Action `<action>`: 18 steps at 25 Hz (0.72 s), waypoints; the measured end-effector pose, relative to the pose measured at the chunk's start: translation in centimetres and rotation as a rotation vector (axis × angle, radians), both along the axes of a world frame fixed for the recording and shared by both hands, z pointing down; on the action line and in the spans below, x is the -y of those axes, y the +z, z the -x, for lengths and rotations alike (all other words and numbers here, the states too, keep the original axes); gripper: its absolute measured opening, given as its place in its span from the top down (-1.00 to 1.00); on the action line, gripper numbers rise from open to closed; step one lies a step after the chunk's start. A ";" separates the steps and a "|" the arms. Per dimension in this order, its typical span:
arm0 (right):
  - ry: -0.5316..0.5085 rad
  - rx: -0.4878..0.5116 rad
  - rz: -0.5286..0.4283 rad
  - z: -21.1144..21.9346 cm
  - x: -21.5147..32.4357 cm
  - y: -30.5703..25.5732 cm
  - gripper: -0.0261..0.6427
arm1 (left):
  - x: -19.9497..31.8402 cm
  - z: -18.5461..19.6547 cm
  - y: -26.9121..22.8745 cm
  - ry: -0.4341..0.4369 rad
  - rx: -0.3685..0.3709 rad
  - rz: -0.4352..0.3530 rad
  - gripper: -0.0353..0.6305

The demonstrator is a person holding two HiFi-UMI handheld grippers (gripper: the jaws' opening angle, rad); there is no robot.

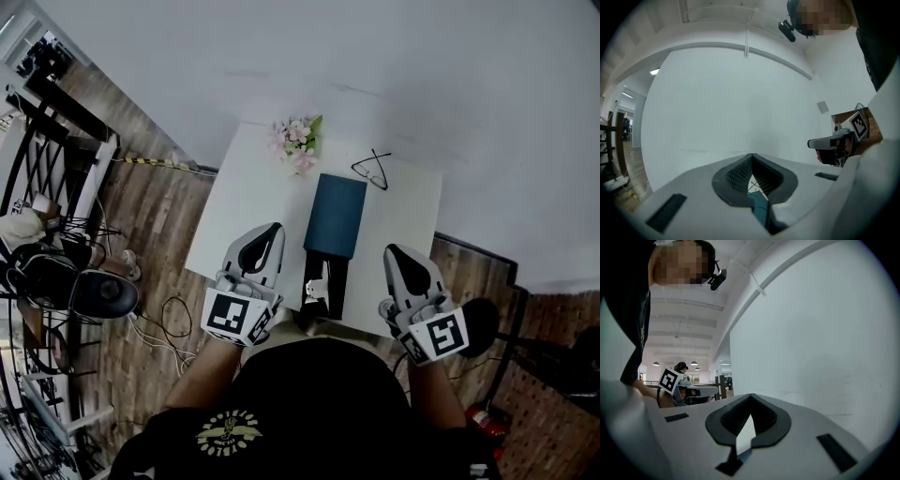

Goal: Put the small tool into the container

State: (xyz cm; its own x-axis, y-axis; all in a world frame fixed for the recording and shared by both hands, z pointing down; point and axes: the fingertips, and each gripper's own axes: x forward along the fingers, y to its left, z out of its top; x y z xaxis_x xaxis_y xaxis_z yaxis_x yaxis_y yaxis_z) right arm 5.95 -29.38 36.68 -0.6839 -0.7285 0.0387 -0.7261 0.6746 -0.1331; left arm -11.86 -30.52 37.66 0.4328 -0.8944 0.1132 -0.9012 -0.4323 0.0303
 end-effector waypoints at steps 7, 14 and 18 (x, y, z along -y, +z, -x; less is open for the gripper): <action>0.007 0.017 -0.014 -0.7 0.2 -0.7 0.92 | 0.2 -0.8 -1.4 0.019 0.012 -0.011 0.88; 0.077 0.002 0.011 0.3 0.0 -0.2 0.92 | 0.8 0.5 -0.6 0.100 -0.002 0.000 0.88; 0.132 -0.002 0.016 2.6 -0.1 -0.8 0.92 | 2.0 2.4 -0.9 0.163 0.028 -0.025 0.88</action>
